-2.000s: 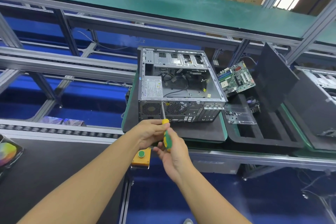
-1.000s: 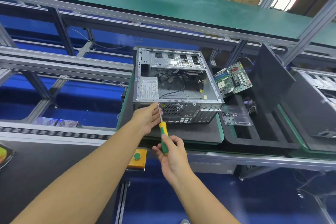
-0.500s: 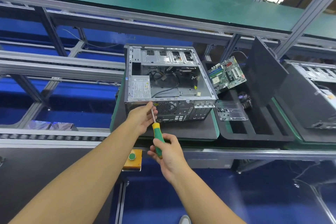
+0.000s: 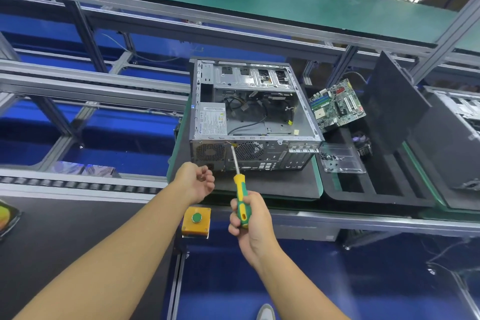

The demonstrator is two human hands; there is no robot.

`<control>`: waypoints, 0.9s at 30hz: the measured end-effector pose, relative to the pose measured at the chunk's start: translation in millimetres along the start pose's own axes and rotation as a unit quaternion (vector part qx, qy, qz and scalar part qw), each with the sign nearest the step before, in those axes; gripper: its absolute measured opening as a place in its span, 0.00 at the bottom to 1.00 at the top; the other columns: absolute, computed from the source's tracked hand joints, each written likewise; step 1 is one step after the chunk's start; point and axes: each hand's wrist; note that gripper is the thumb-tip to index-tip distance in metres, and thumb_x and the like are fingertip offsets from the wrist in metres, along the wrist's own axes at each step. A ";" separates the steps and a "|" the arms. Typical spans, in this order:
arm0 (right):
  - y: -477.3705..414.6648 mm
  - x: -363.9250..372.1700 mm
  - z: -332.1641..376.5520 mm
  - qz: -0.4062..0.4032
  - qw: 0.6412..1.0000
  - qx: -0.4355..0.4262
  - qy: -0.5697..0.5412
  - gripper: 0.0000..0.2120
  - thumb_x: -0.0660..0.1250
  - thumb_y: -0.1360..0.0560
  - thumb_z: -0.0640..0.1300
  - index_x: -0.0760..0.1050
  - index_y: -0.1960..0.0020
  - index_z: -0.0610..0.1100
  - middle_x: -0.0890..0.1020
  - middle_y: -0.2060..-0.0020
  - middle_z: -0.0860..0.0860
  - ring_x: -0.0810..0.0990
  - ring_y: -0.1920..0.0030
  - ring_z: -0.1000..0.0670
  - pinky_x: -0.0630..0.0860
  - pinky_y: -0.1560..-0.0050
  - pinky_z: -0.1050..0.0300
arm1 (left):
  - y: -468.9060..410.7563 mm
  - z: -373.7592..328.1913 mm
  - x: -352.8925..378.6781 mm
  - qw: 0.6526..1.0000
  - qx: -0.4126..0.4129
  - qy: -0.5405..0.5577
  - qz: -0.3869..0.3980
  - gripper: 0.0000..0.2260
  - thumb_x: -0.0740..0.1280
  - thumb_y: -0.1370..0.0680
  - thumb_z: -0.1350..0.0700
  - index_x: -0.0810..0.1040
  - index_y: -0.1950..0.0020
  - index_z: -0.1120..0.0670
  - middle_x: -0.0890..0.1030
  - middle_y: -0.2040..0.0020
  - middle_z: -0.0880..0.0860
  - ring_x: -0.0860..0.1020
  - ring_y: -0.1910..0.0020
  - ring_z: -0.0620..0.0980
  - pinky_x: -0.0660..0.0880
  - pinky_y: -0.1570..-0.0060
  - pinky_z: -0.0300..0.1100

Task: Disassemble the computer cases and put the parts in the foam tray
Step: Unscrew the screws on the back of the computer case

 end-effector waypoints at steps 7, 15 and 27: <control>6.8 -10.5 -2.2 -0.014 1.000 -0.003 -0.009 0.02 0.58 0.22 0.39 0.70 0.52 0.43 0.76 0.65 0.46 0.65 0.74 0.51 0.61 0.75 0.59 | 5.4 11.7 -12.1 0.992 -0.015 -0.109 0.064 0.15 0.50 0.19 0.73 0.70 0.37 0.66 0.76 0.51 0.62 0.77 0.56 0.54 0.75 0.58 0.43; 4.3 -53.3 61.6 -0.038 0.994 -0.095 -0.025 0.05 0.61 0.27 0.42 0.72 0.52 0.44 0.74 0.67 0.46 0.68 0.74 0.50 0.62 0.76 0.59 | 4.6 62.5 89.2 0.913 0.010 -0.352 0.207 0.15 0.55 0.14 0.57 0.75 0.40 0.67 0.83 0.58 0.58 0.80 0.66 0.48 0.79 0.64 0.40; -1.9 -205.0 184.9 -0.144 0.969 -0.198 -0.034 0.07 0.56 0.21 0.38 0.71 0.46 0.44 0.76 0.63 0.46 0.68 0.72 0.50 0.63 0.74 0.57 | -79.6 167.9 310.1 0.721 0.250 -0.629 0.148 0.15 0.56 0.21 0.67 0.77 0.38 0.59 0.80 0.45 0.60 0.79 0.48 0.61 0.75 0.53 0.45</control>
Point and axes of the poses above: each hand's wrist, its own y-axis away from the middle knuckle, its own x-axis out of the palm, z = x × y
